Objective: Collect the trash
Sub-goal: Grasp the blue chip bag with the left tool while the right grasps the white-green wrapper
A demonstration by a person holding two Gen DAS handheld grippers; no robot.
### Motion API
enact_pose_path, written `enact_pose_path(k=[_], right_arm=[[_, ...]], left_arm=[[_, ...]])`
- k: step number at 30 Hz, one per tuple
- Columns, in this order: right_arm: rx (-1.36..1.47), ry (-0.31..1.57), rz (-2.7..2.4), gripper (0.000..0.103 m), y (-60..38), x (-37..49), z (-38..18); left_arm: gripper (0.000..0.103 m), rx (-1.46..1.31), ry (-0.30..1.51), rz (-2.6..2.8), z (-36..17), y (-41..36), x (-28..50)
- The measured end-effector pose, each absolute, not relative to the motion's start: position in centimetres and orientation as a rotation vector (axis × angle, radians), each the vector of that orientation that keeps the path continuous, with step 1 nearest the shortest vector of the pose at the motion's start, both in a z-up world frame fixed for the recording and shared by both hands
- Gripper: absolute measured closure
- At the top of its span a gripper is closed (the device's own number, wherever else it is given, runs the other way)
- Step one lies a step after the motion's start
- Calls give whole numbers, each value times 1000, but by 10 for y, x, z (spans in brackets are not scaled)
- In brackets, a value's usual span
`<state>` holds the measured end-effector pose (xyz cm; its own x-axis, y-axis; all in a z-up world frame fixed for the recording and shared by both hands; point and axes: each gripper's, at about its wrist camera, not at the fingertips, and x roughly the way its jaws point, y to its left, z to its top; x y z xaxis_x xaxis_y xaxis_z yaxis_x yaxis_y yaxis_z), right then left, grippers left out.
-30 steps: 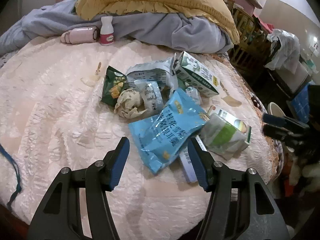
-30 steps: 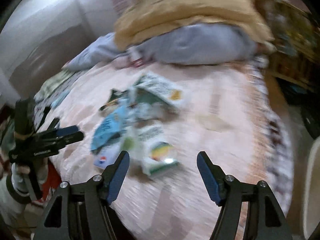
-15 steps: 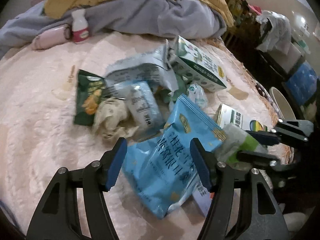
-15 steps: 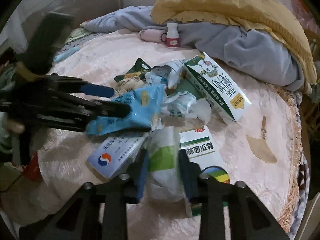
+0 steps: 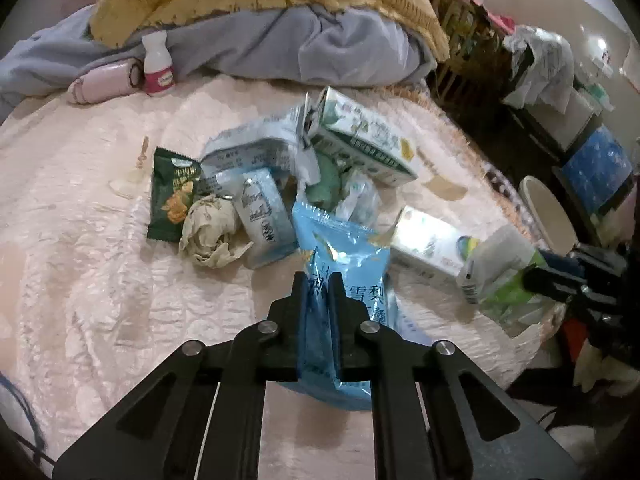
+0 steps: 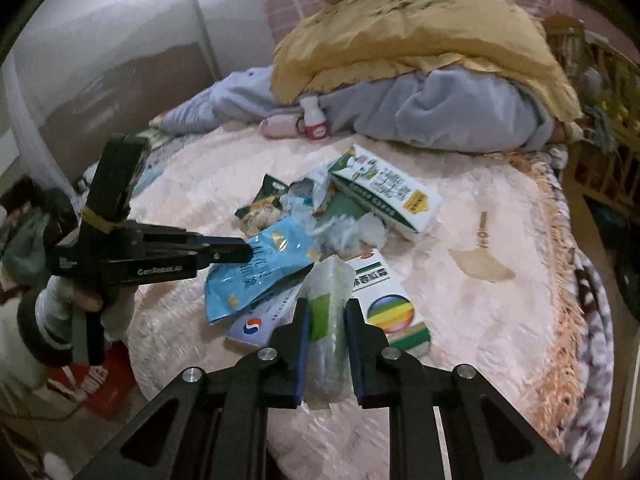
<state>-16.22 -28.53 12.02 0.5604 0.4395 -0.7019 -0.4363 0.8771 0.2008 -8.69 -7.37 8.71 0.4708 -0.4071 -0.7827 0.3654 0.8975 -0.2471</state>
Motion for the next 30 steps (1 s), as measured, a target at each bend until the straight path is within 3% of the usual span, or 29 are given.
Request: enact_pose_path(k=[8, 16, 18, 20, 23, 27, 28, 29, 30], right_arm=[[57, 790, 467, 87, -319, -180, 136], [151, 901, 434, 87, -347, -182, 110], [171, 946, 415, 85, -352, -179, 98], [206, 972, 402, 78, -358, -177, 87], [277, 991, 427, 65, -363, -176, 76], [316, 1015, 452, 65, -360, -174, 63], [327, 1011, 459, 65, -358, -174, 61], [335, 1000, 463, 66, -358, -175, 62], [341, 986, 464, 72, -358, -176, 63]], left_arm=[[96, -58, 909, -488, 121, -93, -100], [94, -4, 982, -470, 93, -117, -111], [87, 37, 1001, -466, 83, -122, -114], [58, 46, 1006, -457, 77, -123, -115], [47, 27, 999, -447, 74, -120, -115], [48, -8, 1040, -468, 63, -118, -110], [52, -4, 1042, -473, 63, -120, -111], [69, 4, 1034, -481, 65, -121, -113], [69, 20, 1032, -487, 67, -123, -116]])
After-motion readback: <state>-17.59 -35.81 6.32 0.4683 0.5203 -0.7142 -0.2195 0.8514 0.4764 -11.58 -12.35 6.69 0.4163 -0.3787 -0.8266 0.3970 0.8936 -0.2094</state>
